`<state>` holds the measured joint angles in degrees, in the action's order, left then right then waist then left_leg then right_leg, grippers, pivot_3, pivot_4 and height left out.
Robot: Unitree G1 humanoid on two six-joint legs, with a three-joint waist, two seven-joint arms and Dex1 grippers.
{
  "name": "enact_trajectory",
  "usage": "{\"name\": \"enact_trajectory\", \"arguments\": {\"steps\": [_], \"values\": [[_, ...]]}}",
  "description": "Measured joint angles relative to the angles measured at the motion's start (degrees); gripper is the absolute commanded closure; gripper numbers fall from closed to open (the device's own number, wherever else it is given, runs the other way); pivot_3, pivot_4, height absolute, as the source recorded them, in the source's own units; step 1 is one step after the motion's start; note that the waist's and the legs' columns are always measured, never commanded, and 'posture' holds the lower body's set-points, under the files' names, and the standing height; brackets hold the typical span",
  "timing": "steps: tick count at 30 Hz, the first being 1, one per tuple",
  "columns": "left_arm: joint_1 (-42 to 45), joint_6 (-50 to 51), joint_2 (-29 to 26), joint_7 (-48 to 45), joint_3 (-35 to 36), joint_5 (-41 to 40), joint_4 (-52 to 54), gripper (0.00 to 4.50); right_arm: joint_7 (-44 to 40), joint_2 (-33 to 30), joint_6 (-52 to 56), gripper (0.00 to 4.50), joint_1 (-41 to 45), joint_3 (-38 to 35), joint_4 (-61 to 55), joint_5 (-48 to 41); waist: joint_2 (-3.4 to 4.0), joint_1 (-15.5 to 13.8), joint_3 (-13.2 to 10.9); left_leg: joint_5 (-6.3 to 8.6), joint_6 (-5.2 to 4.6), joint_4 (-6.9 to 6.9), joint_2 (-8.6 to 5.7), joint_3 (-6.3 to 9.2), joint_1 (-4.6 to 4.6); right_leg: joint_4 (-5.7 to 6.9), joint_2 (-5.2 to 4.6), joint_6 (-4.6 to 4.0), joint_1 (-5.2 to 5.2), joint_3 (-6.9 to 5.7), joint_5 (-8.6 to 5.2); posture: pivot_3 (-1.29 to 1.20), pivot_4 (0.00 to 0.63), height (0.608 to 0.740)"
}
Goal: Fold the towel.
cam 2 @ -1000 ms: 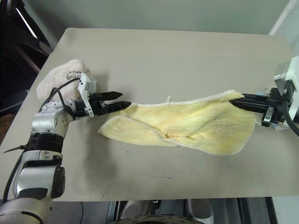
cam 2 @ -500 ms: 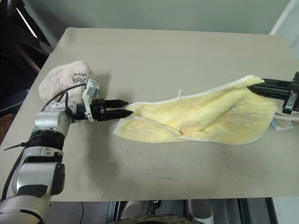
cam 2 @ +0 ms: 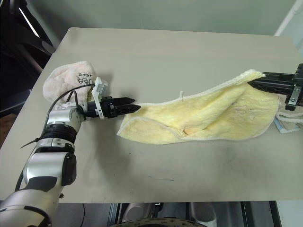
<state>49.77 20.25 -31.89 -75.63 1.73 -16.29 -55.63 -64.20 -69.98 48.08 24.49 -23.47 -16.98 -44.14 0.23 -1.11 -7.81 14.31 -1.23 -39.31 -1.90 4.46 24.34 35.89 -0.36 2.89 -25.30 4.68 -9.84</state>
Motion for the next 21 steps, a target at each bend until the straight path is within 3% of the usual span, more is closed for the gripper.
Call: {"name": "enact_trajectory", "arguments": {"steps": [21], "values": [[-0.1, -4.9, -0.2, -4.8, -2.9, 6.3, 0.3, 0.0, 4.3, 0.0, 5.0, 4.41, 8.1, -1.4, -3.2, -9.2, 0.4, 0.0, 0.2, 0.4, -0.36, -0.68, -0.06, -0.14, 0.0, 0.03, -0.1, 0.26, 0.21, 0.05, -0.2, 0.0, 0.15, 0.733]]}}
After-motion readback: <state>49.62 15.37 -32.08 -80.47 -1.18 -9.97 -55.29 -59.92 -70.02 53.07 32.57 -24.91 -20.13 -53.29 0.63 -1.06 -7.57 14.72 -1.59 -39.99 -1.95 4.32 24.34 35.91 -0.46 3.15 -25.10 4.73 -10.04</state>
